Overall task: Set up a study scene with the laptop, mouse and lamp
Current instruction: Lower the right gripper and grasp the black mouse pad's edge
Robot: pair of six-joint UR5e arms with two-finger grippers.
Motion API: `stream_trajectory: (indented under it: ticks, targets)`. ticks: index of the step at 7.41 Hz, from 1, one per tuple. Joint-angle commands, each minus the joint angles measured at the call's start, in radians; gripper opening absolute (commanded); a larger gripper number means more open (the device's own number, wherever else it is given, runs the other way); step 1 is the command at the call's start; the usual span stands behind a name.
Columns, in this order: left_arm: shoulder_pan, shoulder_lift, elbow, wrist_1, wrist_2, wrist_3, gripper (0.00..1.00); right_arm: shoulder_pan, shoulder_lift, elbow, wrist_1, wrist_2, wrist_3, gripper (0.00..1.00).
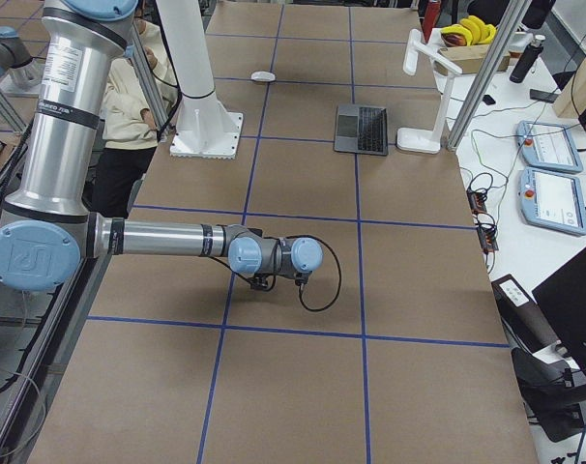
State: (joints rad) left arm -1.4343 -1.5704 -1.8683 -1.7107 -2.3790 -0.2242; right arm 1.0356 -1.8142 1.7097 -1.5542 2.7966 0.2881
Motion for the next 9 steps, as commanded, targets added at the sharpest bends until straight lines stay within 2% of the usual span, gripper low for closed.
stream_trajectory:
  ticks: [1,4,5,8,9]
  targets:
    - [-0.021,0.004,0.000,0.000,-0.005,0.034,1.00,-0.106,0.028,0.027,-0.001,0.026,0.005,0.99]
    - [-0.032,0.023,-0.012,-0.003,-0.006,0.037,1.00,-0.239,0.064,0.030,0.003,0.006,0.098,0.99]
    - [-0.050,0.021,-0.012,-0.001,-0.006,0.049,1.00,-0.285,0.081,0.028,0.003,-0.029,0.168,0.99]
    - [-0.063,0.023,-0.011,0.006,-0.035,0.068,1.00,-0.307,0.090,0.034,0.005,-0.049,0.204,0.99]
    - [-0.063,0.023,-0.012,0.006,-0.037,0.069,1.00,-0.307,0.098,0.039,0.003,-0.069,0.209,0.88]
